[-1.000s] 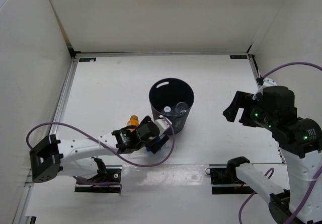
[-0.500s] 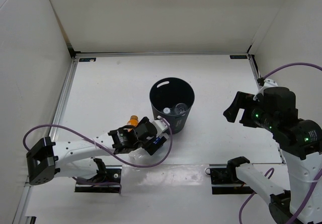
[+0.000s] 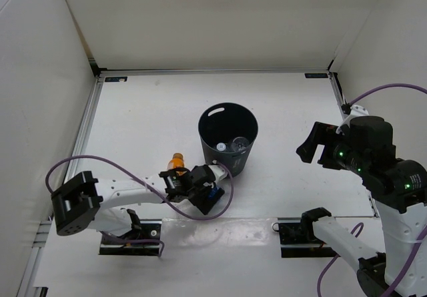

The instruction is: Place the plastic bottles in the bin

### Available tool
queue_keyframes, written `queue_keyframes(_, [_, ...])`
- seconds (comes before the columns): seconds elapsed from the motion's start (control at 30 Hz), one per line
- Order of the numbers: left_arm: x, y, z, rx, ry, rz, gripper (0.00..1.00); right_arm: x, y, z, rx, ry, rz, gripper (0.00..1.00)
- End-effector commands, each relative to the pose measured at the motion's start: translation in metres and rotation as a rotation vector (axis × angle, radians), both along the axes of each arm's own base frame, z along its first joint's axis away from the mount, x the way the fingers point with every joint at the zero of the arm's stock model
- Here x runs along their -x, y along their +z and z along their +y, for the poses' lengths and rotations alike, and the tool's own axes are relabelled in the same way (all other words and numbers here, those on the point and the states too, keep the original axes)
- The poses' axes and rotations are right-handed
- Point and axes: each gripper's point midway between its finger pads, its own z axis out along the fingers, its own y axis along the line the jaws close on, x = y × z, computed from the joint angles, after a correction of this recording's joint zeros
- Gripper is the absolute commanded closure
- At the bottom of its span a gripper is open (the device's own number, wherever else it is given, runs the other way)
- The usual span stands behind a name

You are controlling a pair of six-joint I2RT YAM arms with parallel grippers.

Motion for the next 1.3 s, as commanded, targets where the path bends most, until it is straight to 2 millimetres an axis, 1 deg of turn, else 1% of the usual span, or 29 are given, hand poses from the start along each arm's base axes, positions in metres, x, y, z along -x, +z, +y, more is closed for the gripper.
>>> queue_keyframes(0.0, [0.009, -0.008, -0.015, 0.043, 0.018, 0.089, 0.00, 0.000, 0.003, -0.001, -0.011, -0.012, -0.013, 0.10])
queue_keyframes(0.03, [0.008, -0.009, -0.016, 0.040, 0.019, 0.090, 0.00, 0.000, 0.002, -0.001, -0.010, -0.012, -0.010, 0.10])
queue_keyframes(0.1, [0.010, -0.014, -0.016, 0.020, 0.017, 0.099, 0.07, 0.000, 0.002, 0.000, -0.014, -0.010, -0.005, 0.10])
queue_keyframes(0.17, [0.008, -0.012, -0.016, 0.029, 0.011, 0.088, 0.14, -0.001, 0.001, 0.000, -0.013, -0.012, -0.001, 0.10])
queue_keyframes(0.27, [0.009, -0.008, -0.015, 0.049, 0.008, 0.079, 0.30, -0.002, 0.000, 0.002, -0.019, -0.008, 0.003, 0.10])
queue_keyframes(0.3, [0.009, -0.007, -0.014, 0.050, 0.007, 0.074, 0.45, -0.002, 0.000, 0.002, -0.021, -0.006, 0.004, 0.10])
queue_keyframes(0.33, [0.009, -0.006, -0.012, 0.051, 0.016, 0.073, 0.51, -0.002, 0.000, 0.002, -0.024, -0.008, 0.003, 0.10])
queue_keyframes(0.4, [0.008, 0.006, -0.012, 0.069, 0.031, 0.066, 0.62, -0.003, 0.000, 0.002, -0.024, -0.011, 0.003, 0.10])
queue_keyframes(0.43, [0.007, 0.014, -0.012, 0.091, 0.037, 0.053, 0.63, -0.003, -0.001, 0.002, -0.023, -0.013, 0.004, 0.10])
queue_keyframes(0.47, [0.005, 0.034, -0.016, 0.148, 0.038, 0.023, 0.65, -0.004, -0.001, 0.001, -0.023, -0.016, 0.004, 0.10])
queue_keyframes(0.53, [0.013, 0.050, -0.002, 0.120, 0.029, 0.018, 0.70, -0.005, -0.002, 0.001, -0.020, -0.016, 0.003, 0.10])
queue_keyframes(0.57, [0.011, 0.071, -0.009, 0.183, 0.022, -0.010, 0.70, -0.005, -0.003, 0.001, -0.018, -0.020, 0.002, 0.10])
queue_keyframes(0.6, [0.018, 0.075, -0.002, 0.161, 0.006, -0.004, 0.72, -0.005, -0.002, 0.000, -0.017, -0.024, -0.001, 0.10])
queue_keyframes(0.63, [0.020, 0.084, 0.008, 0.149, 0.010, -0.017, 0.72, -0.005, -0.002, 0.000, -0.017, -0.024, -0.003, 0.10])
queue_keyframes(0.67, [0.019, 0.101, 0.007, 0.177, 0.009, -0.037, 0.72, -0.007, -0.001, -0.001, -0.014, -0.034, -0.012, 0.10])
queue_keyframes(0.7, [0.028, 0.116, 0.009, 0.203, -0.010, -0.043, 0.72, -0.006, -0.003, 0.001, -0.019, -0.021, -0.004, 0.10])
queue_keyframes(0.73, [0.032, 0.126, 0.015, 0.224, -0.018, -0.054, 0.72, -0.006, -0.003, 0.001, -0.018, -0.021, -0.006, 0.10])
queue_keyframes(0.8, [0.042, 0.145, 0.014, 0.271, -0.070, -0.070, 0.72, -0.008, -0.004, 0.002, -0.018, -0.017, -0.004, 0.10])
queue_keyframes(0.83, [0.046, 0.159, 0.019, 0.321, -0.086, -0.086, 0.70, -0.008, -0.005, 0.001, -0.015, -0.019, -0.005, 0.10])
queue_keyframes(0.9, [0.050, 0.168, 0.023, 0.345, -0.130, -0.106, 0.69, -0.010, -0.005, 0.002, -0.015, -0.018, -0.008, 0.10])
queue_keyframes(0.97, [0.050, 0.189, 0.028, 0.403, -0.149, -0.147, 0.68, -0.011, -0.006, 0.003, -0.015, -0.015, -0.010, 0.10])
queue_keyframes(1.0, [0.048, 0.192, 0.030, 0.397, -0.164, -0.172, 0.66, -0.011, -0.005, 0.004, -0.014, -0.012, -0.013, 0.10])
queue_keyframes(1.03, [0.046, 0.213, 0.028, 0.445, -0.161, -0.202, 0.66, -0.012, -0.006, 0.004, -0.014, -0.013, -0.013, 0.10])
queue_keyframes(1.1, [0.034, 0.238, 0.023, 0.464, -0.166, -0.286, 0.66, -0.013, -0.006, 0.002, -0.006, -0.022, -0.020, 0.10])
queue_keyframes(1.13, [0.026, 0.258, 0.022, 0.487, -0.146, -0.339, 0.66, -0.014, -0.006, 0.002, -0.009, -0.028, -0.025, 0.10])
queue_keyframes(1.17, [0.017, 0.281, 0.013, 0.518, -0.137, -0.392, 0.66, -0.014, -0.005, 0.001, -0.008, -0.031, -0.029, 0.10])
queue_keyframes(1.2, [0.006, 0.287, 0.006, 0.466, -0.178, -0.471, 0.67, -0.015, -0.006, 0.001, -0.009, -0.032, -0.029, 0.10])
queue_keyframes(1.23, [-0.012, 0.300, 0.010, 0.439, -0.107, -0.553, 0.70, -0.015, -0.006, 0.000, -0.008, -0.039, -0.027, 0.10])
queue_keyframes(1.27, [-0.024, 0.340, -0.003, 0.485, -0.112, -0.658, 0.72, -0.015, -0.005, 0.001, -0.010, -0.036, -0.031, 0.10])
